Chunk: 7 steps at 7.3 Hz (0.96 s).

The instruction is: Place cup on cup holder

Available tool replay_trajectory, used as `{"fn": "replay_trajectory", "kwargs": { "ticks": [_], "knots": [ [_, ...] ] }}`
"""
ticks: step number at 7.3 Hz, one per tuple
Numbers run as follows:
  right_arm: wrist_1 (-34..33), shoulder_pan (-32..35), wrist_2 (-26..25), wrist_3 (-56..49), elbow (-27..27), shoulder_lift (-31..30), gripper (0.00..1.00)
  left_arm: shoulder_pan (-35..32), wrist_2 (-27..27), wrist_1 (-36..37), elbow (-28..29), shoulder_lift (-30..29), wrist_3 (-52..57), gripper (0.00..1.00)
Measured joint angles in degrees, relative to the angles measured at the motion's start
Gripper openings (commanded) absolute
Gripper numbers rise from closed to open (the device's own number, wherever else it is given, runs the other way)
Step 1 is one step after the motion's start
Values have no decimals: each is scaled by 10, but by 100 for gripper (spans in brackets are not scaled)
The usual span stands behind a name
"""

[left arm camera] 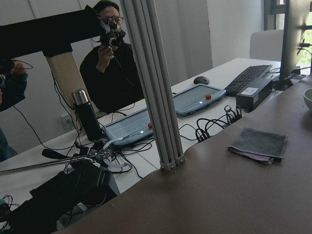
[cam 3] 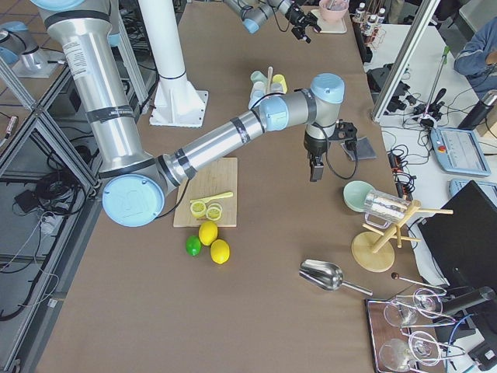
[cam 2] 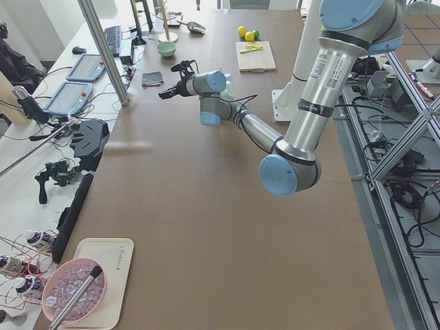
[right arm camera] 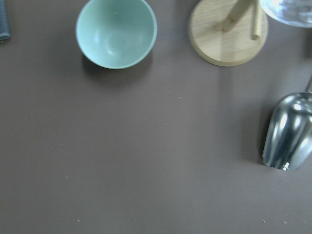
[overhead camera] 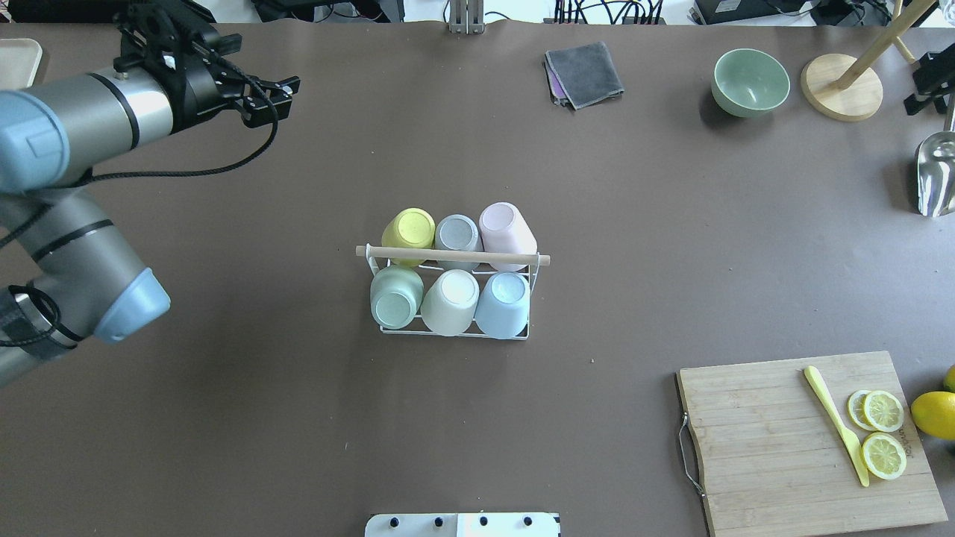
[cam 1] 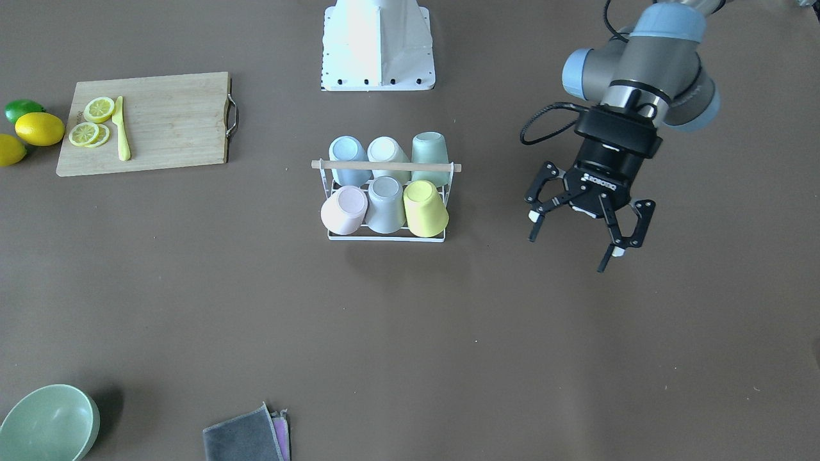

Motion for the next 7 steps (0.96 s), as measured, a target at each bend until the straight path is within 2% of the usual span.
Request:
{"fn": "replay_trajectory", "kwargs": {
  "ticks": [2, 4, 5, 6, 7],
  "knots": [
    [-4, 47, -17, -16, -1, -73, 100, -32, -89, 127, 1, 7, -3, 98],
    [1, 77, -35, -104, -10, -137, 100, -78, -185, 262, 5, 29, 3, 98],
    [3, 85, -39, -144, -25, -150, 100, -105, -221, 326, 11, 36, 6, 98],
    [24, 90, -40, -175, -57, -155, 100, -129, -252, 396, 14, 37, 7, 98],
    [76, 92, -38, -190, -105, -157, 100, -158, -280, 462, 15, 38, 12, 98]
  ]
}}
